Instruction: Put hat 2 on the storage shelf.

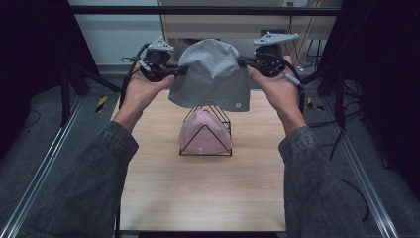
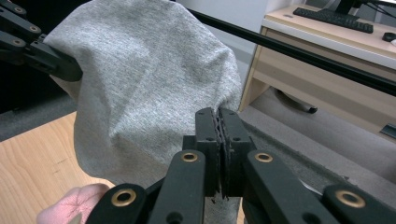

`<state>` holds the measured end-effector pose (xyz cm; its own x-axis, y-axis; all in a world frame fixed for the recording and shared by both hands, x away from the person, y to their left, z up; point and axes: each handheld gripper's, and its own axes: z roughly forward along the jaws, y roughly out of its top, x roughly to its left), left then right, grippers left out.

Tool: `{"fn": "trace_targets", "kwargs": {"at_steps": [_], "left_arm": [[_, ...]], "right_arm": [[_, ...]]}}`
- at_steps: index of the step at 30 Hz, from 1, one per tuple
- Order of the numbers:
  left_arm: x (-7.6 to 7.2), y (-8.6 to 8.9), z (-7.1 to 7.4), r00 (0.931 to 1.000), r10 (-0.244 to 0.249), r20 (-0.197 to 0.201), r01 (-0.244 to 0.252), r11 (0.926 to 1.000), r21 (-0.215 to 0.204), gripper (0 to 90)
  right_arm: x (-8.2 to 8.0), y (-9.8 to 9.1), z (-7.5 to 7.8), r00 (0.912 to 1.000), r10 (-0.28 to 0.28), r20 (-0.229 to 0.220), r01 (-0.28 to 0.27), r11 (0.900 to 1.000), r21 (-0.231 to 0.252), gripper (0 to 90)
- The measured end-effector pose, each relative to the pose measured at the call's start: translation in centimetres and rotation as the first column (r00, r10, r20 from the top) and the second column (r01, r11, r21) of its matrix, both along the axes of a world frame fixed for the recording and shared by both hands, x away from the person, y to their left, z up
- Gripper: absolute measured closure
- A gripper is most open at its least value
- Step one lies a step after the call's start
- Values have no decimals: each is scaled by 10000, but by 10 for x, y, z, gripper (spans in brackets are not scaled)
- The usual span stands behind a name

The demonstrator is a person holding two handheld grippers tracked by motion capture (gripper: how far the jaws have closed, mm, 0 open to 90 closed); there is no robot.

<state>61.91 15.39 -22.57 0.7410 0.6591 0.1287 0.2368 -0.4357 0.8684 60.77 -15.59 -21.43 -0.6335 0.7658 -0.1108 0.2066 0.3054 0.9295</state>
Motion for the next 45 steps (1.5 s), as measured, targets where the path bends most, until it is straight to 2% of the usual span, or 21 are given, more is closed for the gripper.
{"fn": "trace_targets", "kwargs": {"at_steps": [2, 9, 16, 20, 33, 39, 45], "left_arm": [[3, 0, -8, 10000, -6, -16, 6, 9999, 101, 866], [10, 1, -21, 9999, 77, -151, -76, 9999, 102, 865], [12, 3, -31, 9995, 168, -255, -163, 9997, 191, 865], [12, 3, -32, 9996, 152, -228, -146, 9995, 265, 865], [10, 9, -42, 9990, 103, -444, -99, 9999, 107, 864], [8, 9, -45, 9985, 117, -529, -106, 9997, 205, 864], [9, 10, -51, 9981, 101, -603, -90, 9998, 196, 864]], "right_arm": [[3, 2, -6, 10000, -13, -59, 13, 10000, -64, 880], [9, 5, -20, 9995, -52, -308, 48, 9999, -122, 880], [12, 10, -29, 9990, 40, -440, -49, 9998, -198, 880], [12, 11, -33, 9986, 81, -529, -92, 9997, -215, 880], [12, 13, -41, 9978, 118, -660, -130, 9998, -172, 880], [10, 14, -47, 9972, 141, -738, -168, 9992, -373, 880], [10, 13, -51, 9963, 129, -846, -161, 9992, -364, 880]]}}
